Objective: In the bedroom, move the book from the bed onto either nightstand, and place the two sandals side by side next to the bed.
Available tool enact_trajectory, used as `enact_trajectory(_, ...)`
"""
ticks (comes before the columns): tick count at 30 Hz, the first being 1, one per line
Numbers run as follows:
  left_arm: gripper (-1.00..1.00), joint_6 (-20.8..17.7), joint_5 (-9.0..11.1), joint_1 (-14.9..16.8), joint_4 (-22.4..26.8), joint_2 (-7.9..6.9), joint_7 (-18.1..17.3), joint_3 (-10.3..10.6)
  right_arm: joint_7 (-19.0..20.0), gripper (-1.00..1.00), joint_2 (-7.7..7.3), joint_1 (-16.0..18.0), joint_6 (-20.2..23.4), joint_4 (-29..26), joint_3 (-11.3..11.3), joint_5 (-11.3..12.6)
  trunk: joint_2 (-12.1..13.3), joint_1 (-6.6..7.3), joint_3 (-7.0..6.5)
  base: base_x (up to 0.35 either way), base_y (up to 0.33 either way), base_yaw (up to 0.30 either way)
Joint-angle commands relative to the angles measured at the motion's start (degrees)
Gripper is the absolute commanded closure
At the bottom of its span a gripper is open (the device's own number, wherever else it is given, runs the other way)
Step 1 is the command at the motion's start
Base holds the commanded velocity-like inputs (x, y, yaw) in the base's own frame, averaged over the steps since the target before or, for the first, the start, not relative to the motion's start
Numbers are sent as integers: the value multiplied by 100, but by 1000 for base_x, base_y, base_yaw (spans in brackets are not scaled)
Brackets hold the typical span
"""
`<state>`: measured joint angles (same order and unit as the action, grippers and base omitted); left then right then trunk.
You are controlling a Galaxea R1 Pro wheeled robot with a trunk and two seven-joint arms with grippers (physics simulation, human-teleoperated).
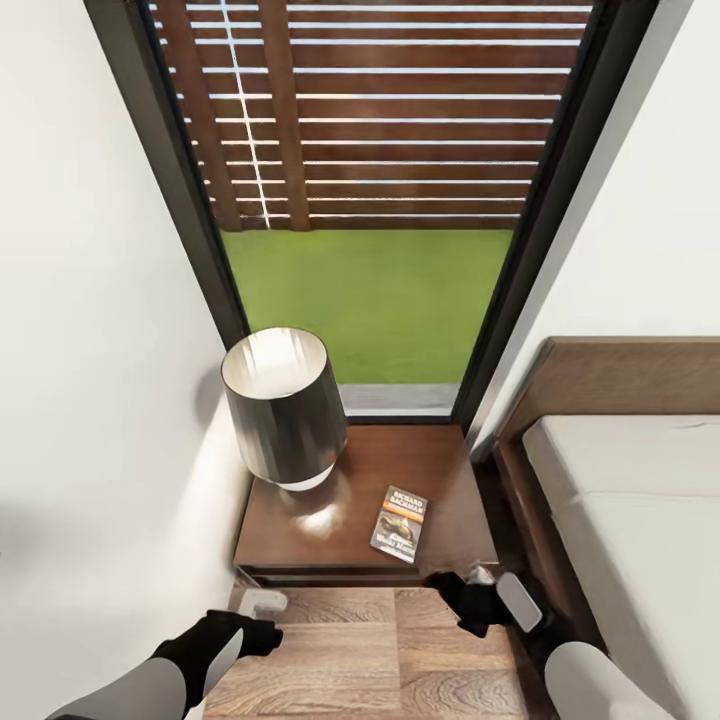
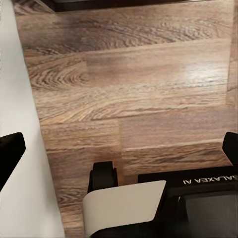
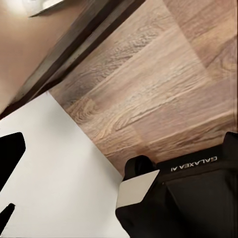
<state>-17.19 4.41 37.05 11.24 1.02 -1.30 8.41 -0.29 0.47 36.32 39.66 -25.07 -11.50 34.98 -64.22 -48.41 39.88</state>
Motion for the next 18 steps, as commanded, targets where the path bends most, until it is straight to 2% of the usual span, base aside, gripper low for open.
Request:
enact_trajectory(1, -100, -17, 45, -4, 3, -4, -1, 45, -2, -100, 5, -113, -97, -5, -32, -2, 39, 22, -15, 0, 0, 0)
enact_trajectory(4, -100, 57, 39, -22, -13, -2, -2, 41, 0, -100, 13, -423, -408, 6, -12, -17, 159, 88, -69, 0, 0, 0)
enact_trajectory(10, -100, 191, 29, -156, -32, 0, -2, 42, 1, -100, 25, -767, -689, 119, 4, -29, 400, 220, -176, 0, 0, 0)
enact_trajectory(15, -100, 437, 24, -474, -70, -7, 1, 45, 2, -100, 11, -1073, -1195, 551, 12, -39, 600, 330, -266, 0, 0, 0)
enact_trajectory(18, -100, 503, 21, -559, -94, -6, 3, 42, 2, -100, 3, -1158, -1484, 796, 17, -43, 721, 396, -320, 0, 0, 0)
